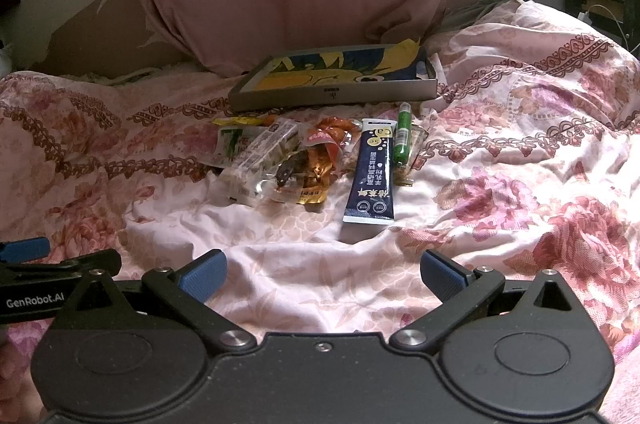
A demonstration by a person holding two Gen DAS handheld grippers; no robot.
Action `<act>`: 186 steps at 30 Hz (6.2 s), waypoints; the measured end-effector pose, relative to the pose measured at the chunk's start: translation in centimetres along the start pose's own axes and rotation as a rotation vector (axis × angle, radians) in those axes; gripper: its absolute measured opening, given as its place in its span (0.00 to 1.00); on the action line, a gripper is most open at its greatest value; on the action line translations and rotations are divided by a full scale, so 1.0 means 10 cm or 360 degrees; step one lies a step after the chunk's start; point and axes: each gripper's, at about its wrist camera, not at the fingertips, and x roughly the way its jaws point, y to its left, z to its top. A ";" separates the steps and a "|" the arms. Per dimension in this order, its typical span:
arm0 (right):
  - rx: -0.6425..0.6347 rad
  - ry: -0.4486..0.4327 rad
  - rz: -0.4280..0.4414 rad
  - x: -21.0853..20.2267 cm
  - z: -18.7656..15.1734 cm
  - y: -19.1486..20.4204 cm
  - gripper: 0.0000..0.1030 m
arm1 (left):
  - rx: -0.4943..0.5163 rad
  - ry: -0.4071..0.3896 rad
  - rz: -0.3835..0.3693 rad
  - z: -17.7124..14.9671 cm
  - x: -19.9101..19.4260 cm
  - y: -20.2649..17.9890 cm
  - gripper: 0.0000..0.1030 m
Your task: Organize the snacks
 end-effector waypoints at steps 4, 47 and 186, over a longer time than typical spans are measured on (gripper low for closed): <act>0.0000 0.0000 0.0000 0.00 0.00 0.00 1.00 | 0.0000 0.0002 0.0001 0.00 0.00 0.00 1.00; -0.0060 -0.0066 0.0328 0.91 0.75 -0.50 1.00 | 0.0128 0.0171 -0.0126 1.06 1.28 -0.31 1.00; -0.0842 -0.0708 -0.0196 1.30 1.07 -0.08 0.13 | -0.0199 0.0163 -0.0423 2.11 1.58 -0.72 0.37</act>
